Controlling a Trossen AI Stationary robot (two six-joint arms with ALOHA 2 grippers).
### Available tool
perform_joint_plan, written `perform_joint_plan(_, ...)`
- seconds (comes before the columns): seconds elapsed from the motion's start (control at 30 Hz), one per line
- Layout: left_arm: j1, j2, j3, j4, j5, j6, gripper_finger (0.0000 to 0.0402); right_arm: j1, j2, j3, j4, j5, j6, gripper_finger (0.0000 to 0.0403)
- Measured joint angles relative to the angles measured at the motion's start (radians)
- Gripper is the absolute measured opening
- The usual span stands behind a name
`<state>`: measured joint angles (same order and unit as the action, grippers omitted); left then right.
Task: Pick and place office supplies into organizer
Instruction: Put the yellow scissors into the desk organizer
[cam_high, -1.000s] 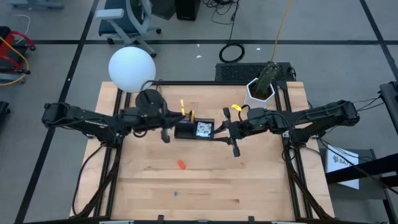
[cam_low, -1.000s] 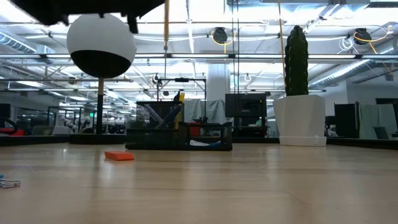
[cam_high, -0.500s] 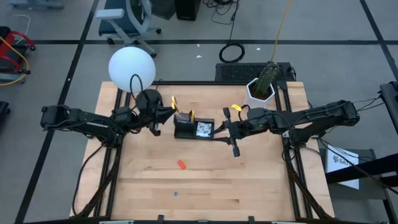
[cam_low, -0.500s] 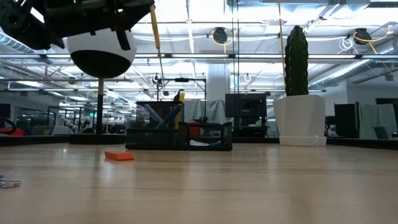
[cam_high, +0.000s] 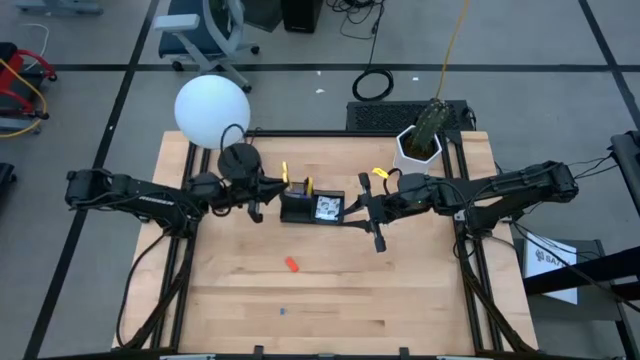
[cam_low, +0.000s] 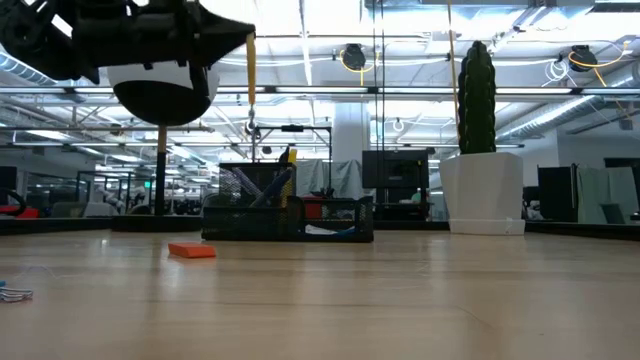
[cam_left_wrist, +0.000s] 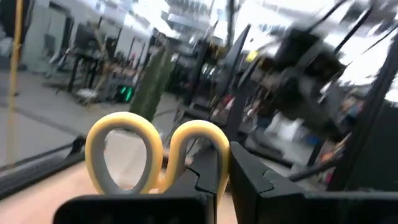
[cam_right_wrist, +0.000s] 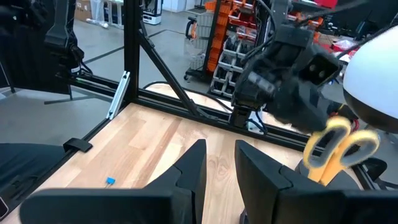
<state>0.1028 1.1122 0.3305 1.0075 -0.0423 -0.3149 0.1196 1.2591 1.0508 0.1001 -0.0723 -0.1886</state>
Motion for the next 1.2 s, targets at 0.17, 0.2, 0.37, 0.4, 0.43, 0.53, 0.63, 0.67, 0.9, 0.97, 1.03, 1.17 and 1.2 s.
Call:
perform_joint_plan(0.17, 0.004, 0.0, 0.0, -0.037, -0.015, 0.026, 0.0022, 0.0, 0.0, 0.0, 0.0, 0.0, -0.006, 0.0075)
perform_joint_plan(0.2, 0.006, 0.0, 0.0, -0.037, -0.016, 0.032, 0.0024, 0.0, 0.0, 0.0, 0.0, 0.0, -0.006, 0.0075)
perform_joint_plan(0.37, 0.022, 0.0, 0.0, -0.065, -0.011, 0.055, 0.002, 0.0, 0.0, 0.0, 0.0, 0.0, -0.007, 0.0075)
perform_joint_plan(0.4, 0.026, 0.0, 0.0, -0.07, -0.01, 0.058, 0.0019, 0.0, 0.0, 0.0, 0.0, 0.0, -0.007, 0.0075)
perform_joint_plan(0.43, 0.029, 0.0, 0.0, -0.072, -0.009, 0.064, 0.0019, 0.0, 0.0, 0.0, 0.0, 0.0, -0.007, 0.0075)
perform_joint_plan(0.53, 0.034, 0.0, 0.0, -0.075, -0.009, 0.075, 0.0025, 0.0, 0.0, 0.0, 0.0, 0.0, -0.007, 0.0075)
perform_joint_plan(0.63, 0.034, 0.0, 0.0, -0.096, -0.011, 0.08, 0.0028, 0.0, 0.0, 0.0, 0.0, 0.0, -0.007, 0.0075)
perform_joint_plan(0.67, 0.034, 0.001, 0.0, -0.102, -0.011, 0.084, 0.0027, 0.0, 0.0, 0.0, 0.0, 0.001, -0.007, 0.0075)
perform_joint_plan(0.9, 0.034, 0.043, 0.0, -0.075, -0.01, 0.069, 0.0033, 0.0, 0.0, 0.0, 0.0, 0.001, -0.007, 0.0075)
perform_joint_plan(0.97, 0.034, 0.05, 0.0, -0.071, -0.009, 0.057, 0.0048, 0.0, 0.0, 0.0, 0.0, 0.001, -0.007, 0.0075)
perform_joint_plan(1.03, 0.034, 0.049, 0.0, -0.065, -0.007, 0.038, 0.0065, 0.0, 0.0, 0.0, 0.0, 0.001, -0.007, 0.0075)
perform_joint_plan(1.17, 0.034, 0.049, 0.0, -0.069, -0.003, 0.017, 0.0083, 0.0, 0.0, 0.0, 0.0, 0.001, -0.007, 0.0075)
perform_joint_plan(1.2, 0.034, 0.049, 0.0, -0.068, -0.003, 0.016, 0.0084, 0.0, 0.0, 0.0, 0.0, 0.001, -0.007, 0.0075)
